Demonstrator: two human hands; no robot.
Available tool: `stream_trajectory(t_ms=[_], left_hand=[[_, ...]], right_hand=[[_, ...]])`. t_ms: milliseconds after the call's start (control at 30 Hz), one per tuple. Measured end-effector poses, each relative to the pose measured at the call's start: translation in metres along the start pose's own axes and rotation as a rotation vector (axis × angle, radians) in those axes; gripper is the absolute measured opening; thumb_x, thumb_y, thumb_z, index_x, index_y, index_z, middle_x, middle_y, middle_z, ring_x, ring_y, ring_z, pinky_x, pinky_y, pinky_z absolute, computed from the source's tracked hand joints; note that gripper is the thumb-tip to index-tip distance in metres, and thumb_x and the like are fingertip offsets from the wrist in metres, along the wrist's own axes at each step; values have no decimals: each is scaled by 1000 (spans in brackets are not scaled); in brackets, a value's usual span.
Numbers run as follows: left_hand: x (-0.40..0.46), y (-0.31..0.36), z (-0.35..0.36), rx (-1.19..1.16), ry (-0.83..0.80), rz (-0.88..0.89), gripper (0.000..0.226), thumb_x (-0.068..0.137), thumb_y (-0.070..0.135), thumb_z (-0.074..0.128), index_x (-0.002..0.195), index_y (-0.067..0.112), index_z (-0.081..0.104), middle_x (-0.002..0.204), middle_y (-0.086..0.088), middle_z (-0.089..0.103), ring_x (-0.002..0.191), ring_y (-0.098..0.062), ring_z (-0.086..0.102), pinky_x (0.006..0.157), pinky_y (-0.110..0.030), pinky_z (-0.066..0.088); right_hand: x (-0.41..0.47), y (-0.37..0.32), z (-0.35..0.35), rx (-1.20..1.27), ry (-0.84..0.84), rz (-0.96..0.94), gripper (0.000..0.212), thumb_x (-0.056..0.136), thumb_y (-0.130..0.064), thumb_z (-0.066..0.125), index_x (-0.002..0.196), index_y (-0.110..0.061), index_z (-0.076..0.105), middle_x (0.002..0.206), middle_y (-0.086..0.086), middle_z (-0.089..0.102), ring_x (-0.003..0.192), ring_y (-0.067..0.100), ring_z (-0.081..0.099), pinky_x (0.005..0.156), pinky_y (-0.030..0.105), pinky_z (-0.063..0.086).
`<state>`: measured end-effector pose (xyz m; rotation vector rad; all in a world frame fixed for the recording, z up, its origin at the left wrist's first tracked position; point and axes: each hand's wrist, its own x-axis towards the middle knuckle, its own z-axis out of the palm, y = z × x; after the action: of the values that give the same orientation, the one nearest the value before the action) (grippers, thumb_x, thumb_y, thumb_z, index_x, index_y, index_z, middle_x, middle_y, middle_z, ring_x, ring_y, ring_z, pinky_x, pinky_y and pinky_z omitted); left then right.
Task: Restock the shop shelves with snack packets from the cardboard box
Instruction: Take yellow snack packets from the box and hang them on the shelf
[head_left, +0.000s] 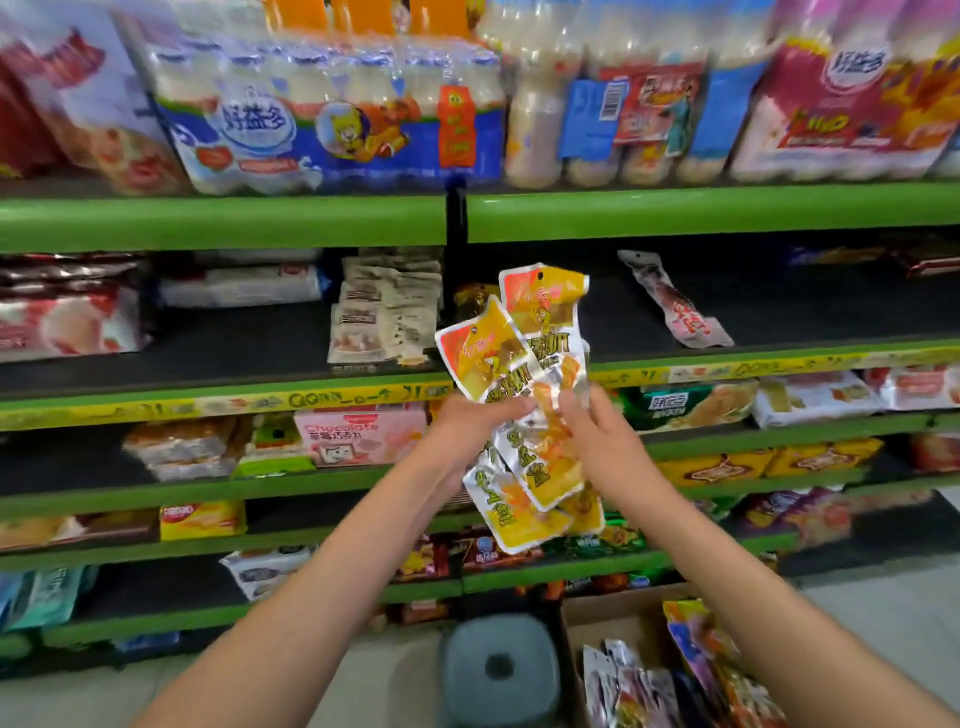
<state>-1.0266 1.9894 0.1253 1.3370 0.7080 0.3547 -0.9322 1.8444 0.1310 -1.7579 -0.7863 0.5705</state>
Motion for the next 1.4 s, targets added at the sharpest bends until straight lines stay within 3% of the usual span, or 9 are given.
stream_trajectory(t_ms=[133, 267, 400, 567, 667, 800, 900, 1100, 1400], left_hand=[[12, 8, -34, 14, 28, -25, 39, 69, 37, 89, 101, 21, 74, 89, 13, 77, 90, -5, 70, 72, -24, 46], [21, 5, -44, -41, 20, -2, 23, 75, 25, 87, 92, 25, 71, 73, 24, 74, 64, 11, 67, 46, -7, 46], [24, 3, -41, -138, 10, -44, 28, 75, 30, 86, 91, 30, 64, 63, 35, 67, 66, 11, 65, 55, -17, 45], [22, 13, -40, -161, 51, -120, 79, 65, 49, 88, 132, 21, 56, 113, 14, 57, 100, -10, 49, 72, -27, 36], [21, 18, -36, -176, 50, -91, 49, 69, 43, 85, 112, 30, 67, 92, 25, 58, 85, 8, 45, 65, -21, 31], [23, 19, -28, -167, 115, -53, 47, 60, 42, 82, 102, 22, 77, 88, 12, 77, 81, -4, 69, 70, -24, 42], [23, 17, -29, -174, 89, -54, 15, 81, 30, 75, 67, 29, 81, 59, 24, 70, 49, 8, 64, 49, -17, 48], [21, 24, -38, -197, 149, -50, 11, 60, 39, 75, 64, 31, 81, 107, 3, 74, 84, -8, 70, 64, -19, 47], [18, 31, -82, -369, 243, -72, 22, 64, 21, 82, 85, 15, 82, 98, -14, 78, 83, -34, 76, 78, -44, 61]], right_hand=[[22, -16, 20, 114, 66, 68, 28, 103, -44, 44, 80, -35, 56, 71, -26, 59, 66, -10, 58, 58, 11, 41], [34, -29, 27, 182, 100, 120, 24, 96, -26, 63, 75, -17, 53, 87, 8, 65, 78, 24, 61, 69, 41, 48], [49, -31, 25, 278, 160, 188, 31, 96, -18, 63, 68, -19, 51, 89, 21, 55, 85, 32, 56, 78, 45, 42], [70, -26, 10, 502, 119, 266, 32, 99, -13, 58, 70, -19, 45, 68, 5, 61, 56, 17, 61, 53, 30, 47], [80, -28, 2, 637, 66, 303, 26, 99, -9, 54, 75, -17, 46, 62, 0, 64, 54, 15, 65, 48, 27, 49], [92, -29, -11, 700, -39, 328, 20, 99, -8, 53, 80, -13, 52, 64, 2, 69, 57, 17, 69, 50, 28, 54], [99, -27, -16, 736, -95, 344, 20, 101, -10, 51, 81, -14, 53, 70, 6, 71, 62, 20, 71, 57, 32, 56], [110, -30, -9, 949, -69, 397, 19, 104, -12, 45, 89, -11, 56, 76, 11, 72, 62, 23, 72, 48, 36, 59], [177, -9, -33, 229, 41, 269, 15, 104, -13, 47, 91, -17, 51, 92, 4, 55, 80, 16, 58, 52, 33, 55]])
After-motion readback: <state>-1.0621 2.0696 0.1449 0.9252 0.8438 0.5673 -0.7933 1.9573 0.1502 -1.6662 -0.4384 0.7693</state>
